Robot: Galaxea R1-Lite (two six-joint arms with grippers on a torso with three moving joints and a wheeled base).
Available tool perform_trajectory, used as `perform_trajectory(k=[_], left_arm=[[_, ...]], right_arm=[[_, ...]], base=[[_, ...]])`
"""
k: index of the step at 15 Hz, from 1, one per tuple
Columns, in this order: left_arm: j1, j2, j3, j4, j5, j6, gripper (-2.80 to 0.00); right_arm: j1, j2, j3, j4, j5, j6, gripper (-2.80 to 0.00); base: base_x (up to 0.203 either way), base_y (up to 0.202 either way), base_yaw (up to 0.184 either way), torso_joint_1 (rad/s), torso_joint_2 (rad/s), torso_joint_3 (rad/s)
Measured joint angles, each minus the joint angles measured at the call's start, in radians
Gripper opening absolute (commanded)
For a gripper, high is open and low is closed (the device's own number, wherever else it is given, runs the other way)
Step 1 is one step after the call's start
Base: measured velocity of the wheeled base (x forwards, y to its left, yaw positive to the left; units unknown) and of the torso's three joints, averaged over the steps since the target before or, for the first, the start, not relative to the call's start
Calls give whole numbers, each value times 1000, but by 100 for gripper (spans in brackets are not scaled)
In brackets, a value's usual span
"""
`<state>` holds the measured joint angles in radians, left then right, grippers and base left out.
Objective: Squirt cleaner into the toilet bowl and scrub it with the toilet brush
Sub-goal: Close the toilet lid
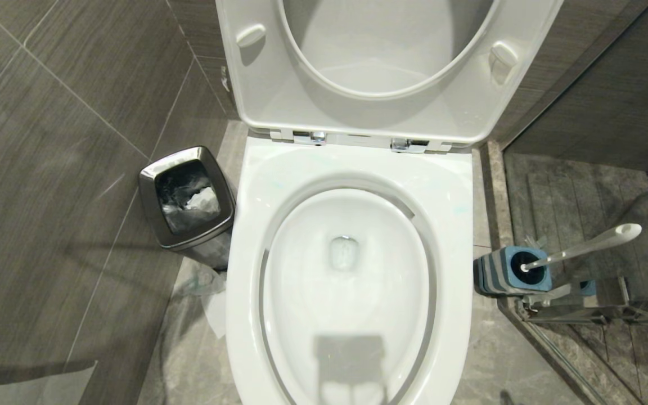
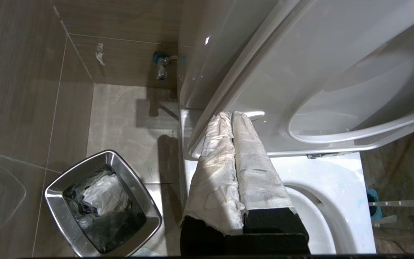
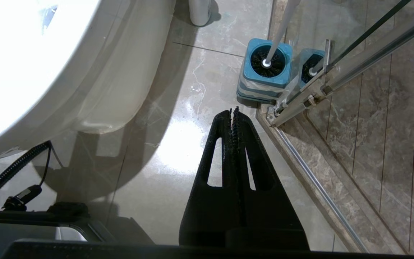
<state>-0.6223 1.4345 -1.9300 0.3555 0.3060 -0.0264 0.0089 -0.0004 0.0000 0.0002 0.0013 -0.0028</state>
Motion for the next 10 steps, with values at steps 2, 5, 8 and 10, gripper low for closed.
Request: perform_trajectory(k=[2,5,8,10], left_arm=[[11,0,1,1,0,2,-280],[18,0,2,1,1,2,-280],[31,0,8,1,1,3,-280],[34,-1,9,0,1,4,-280]], right_arm=[[0,0,0,0,0,0,-280],[0,0,0,0,0,0,-280],[0,0,0,0,0,0,-280],[0,0,0,0,0,0,-280]], base=[[0,0,0,0,0,0],[0,0,0,0,0,0],[0,0,0,3,-12,89],[0,0,0,2,4,179]])
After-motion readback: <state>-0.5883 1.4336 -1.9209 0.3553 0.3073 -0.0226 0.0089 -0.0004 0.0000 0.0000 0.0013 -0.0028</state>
